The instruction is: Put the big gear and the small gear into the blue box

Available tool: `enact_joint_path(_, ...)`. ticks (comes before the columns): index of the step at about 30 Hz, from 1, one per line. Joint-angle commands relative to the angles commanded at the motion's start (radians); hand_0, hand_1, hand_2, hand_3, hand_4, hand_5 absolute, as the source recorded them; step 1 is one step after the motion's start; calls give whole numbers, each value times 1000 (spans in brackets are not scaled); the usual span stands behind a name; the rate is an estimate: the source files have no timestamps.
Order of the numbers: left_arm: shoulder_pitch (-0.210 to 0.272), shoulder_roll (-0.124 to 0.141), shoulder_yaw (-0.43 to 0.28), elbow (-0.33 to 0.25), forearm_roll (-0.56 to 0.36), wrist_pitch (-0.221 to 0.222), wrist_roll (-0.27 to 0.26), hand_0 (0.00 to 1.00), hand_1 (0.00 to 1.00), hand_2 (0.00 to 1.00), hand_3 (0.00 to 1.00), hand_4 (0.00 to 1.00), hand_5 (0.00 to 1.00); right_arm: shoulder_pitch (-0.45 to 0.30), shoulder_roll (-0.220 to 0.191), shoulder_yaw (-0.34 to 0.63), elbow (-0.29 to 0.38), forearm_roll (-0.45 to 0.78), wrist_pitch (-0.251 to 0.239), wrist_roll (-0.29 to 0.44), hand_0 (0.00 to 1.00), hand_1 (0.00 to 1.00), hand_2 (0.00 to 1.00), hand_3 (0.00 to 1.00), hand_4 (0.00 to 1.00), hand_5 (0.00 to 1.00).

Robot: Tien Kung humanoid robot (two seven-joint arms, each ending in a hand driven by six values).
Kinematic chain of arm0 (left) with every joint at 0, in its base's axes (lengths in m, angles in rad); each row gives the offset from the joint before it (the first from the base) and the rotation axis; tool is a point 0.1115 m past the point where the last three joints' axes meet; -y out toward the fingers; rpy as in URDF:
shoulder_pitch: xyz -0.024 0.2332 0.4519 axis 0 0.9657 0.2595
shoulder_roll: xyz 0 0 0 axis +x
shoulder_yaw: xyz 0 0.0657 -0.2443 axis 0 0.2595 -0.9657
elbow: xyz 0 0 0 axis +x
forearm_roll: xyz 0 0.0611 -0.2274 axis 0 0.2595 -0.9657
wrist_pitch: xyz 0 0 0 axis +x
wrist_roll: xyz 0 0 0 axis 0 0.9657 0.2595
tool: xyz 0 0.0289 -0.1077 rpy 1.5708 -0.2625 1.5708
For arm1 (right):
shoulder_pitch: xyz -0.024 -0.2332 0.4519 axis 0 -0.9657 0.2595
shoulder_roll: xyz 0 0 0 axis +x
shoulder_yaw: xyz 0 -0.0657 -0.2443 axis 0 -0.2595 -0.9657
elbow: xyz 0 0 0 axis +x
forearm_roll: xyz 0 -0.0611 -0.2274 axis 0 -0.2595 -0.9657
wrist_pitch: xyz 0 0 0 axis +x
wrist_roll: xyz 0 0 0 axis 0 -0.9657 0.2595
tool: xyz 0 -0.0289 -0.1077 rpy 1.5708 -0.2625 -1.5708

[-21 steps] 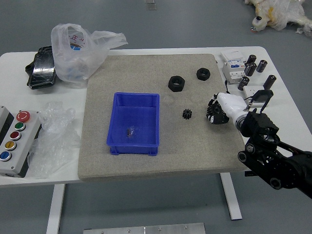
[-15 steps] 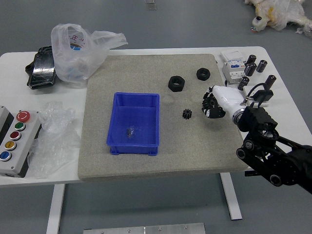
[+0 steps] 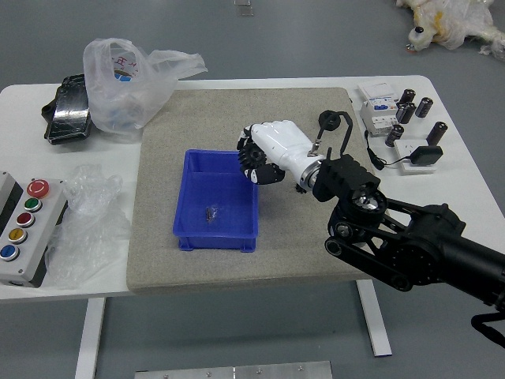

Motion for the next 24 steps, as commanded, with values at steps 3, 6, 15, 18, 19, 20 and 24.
enact_joint_path(3, 0, 0, -2, -1, 3, -1, 2, 707, 551, 541, 715, 718, 437, 23, 17, -42, -6, 4, 15, 4, 506, 548, 414, 465, 303, 2)
enact_joint_path(6, 0, 0, -5, -1, 8, -2, 4, 707, 551, 541, 715, 718, 437, 38, 29, -66, -13, 11, 41, 7, 506, 548, 414, 465, 303, 2)
enact_joint_path(15, -2, -1, -7, -2, 12, -2, 5, 707, 552, 541, 715, 718, 438, 49, 42, -72, -23, 15, 74, 5, 754, 893, 935, 966, 796, 206)
enact_joint_path(18, -2, -1, -7, -2, 14, -3, 5, 707, 552, 541, 715, 718, 438, 47, 40, -60, -20, 10, 66, 11, 754, 893, 935, 966, 796, 206)
enact_joint_path(19, -2, -1, -7, -2, 14, -3, 5, 707, 552, 541, 715, 719, 438, 45, 39, -55, -18, 9, 61, 15, 784, 927, 955, 990, 884, 289)
enact_joint_path(20, -2, -1, -7, -2, 14, -3, 5, 707, 552, 541, 715, 719, 438, 43, 37, -49, -17, 10, 56, 18, 784, 927, 955, 990, 884, 289)
enact_joint_path(24, -2, -1, -8, -2, 15, -3, 5, 707, 552, 541, 715, 719, 438, 12, 16, 11, 4, 37, 11, 34, 784, 927, 955, 990, 884, 289)
